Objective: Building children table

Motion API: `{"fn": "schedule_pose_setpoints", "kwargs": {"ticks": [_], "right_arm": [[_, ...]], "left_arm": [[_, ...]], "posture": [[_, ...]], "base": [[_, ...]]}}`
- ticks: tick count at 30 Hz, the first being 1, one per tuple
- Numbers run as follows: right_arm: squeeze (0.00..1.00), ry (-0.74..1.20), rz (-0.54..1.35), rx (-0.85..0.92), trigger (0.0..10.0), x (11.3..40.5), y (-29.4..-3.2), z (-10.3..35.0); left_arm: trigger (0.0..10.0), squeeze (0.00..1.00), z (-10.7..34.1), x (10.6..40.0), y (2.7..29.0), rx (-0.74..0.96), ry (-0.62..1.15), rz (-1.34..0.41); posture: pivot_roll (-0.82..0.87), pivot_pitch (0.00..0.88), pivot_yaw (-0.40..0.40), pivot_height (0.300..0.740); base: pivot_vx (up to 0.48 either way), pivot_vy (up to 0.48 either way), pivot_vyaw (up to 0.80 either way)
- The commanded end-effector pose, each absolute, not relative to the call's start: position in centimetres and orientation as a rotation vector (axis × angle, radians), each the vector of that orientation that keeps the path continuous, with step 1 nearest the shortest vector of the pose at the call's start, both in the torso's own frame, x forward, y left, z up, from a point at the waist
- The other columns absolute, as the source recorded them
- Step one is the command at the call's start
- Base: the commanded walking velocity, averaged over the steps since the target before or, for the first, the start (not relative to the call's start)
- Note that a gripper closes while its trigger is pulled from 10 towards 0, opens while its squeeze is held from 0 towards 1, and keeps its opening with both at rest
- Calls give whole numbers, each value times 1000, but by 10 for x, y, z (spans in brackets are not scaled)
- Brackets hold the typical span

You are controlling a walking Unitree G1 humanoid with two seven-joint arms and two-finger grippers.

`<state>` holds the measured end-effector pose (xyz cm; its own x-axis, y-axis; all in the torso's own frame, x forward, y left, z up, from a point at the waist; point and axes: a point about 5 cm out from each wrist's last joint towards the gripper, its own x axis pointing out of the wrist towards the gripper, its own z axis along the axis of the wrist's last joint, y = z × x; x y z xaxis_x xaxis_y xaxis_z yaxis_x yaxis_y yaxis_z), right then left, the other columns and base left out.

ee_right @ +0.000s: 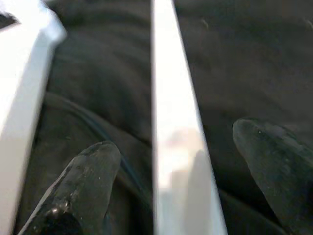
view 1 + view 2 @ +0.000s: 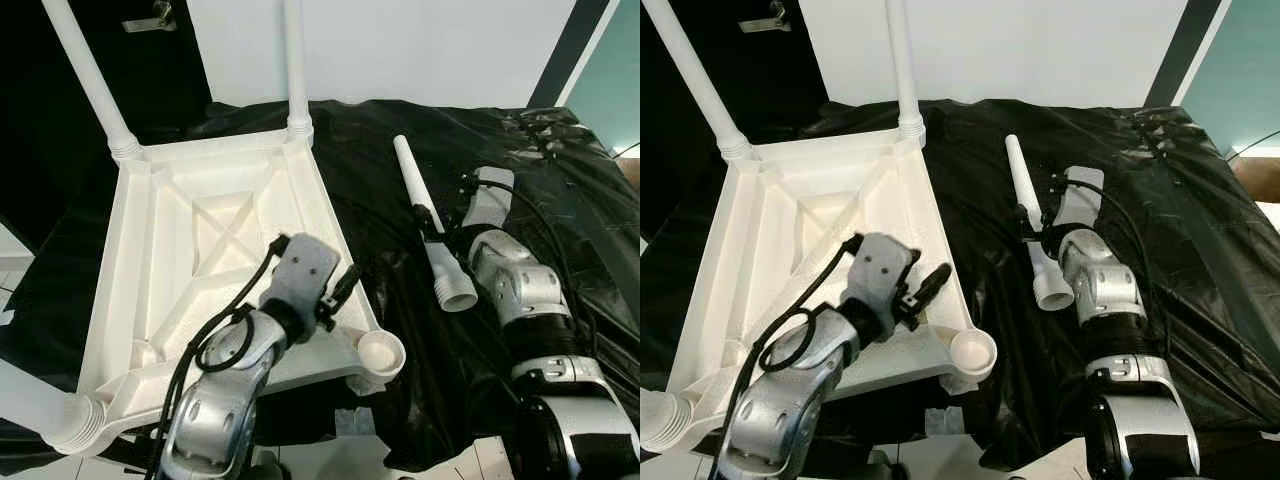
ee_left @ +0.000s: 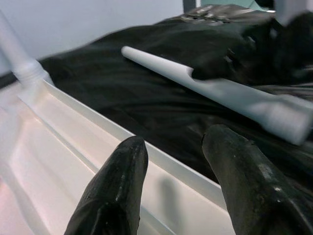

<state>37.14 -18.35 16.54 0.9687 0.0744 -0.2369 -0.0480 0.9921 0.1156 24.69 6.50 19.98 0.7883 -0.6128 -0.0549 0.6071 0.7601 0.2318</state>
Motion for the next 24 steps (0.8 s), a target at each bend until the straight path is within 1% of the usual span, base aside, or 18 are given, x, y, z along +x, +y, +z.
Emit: {"fn": "schedule_pose_setpoints", "kwargs": {"ticks": [1, 4, 7, 10, 15, 19, 24], "right_arm": [[0, 274, 45, 135, 10000, 372, -189, 164], [0, 289, 53, 161, 10000, 375, -192, 166], [0, 361, 65, 151, 10000, 379, -195, 168], [0, 385, 75, 152, 10000, 381, -195, 168], [0, 479, 120, 103, 10000, 387, -194, 168], [0, 505, 136, 82, 10000, 389, -193, 167], [0, 557, 152, 89, 10000, 389, -191, 160]], "left_arm": [[10000, 0, 199, 252, 66, 252, -33, -596], [10000, 0, 202, 259, 65, 263, -44, -573], [10000, 0, 212, 273, 63, 290, -96, -558], [10000, 0, 215, 275, 63, 295, -110, -560], [10000, 0, 227, 283, 59, 351, -175, -602], [10000, 0, 233, 285, 57, 375, -205, -625], [10000, 0, 238, 286, 54, 379, -223, -637]], "posture": [[155, 58, -13, 740], [151, 53, -16, 740], [144, 40, -24, 740], [144, 40, -24, 740], [133, 26, -33, 740], [131, 19, -34, 740], [131, 14, -35, 740]], "base": [[0, 0, 0], [0, 0, 0], [0, 0, 0], [0, 0, 0], [0, 0, 0], [0, 0, 0], [0, 0, 0]]}}
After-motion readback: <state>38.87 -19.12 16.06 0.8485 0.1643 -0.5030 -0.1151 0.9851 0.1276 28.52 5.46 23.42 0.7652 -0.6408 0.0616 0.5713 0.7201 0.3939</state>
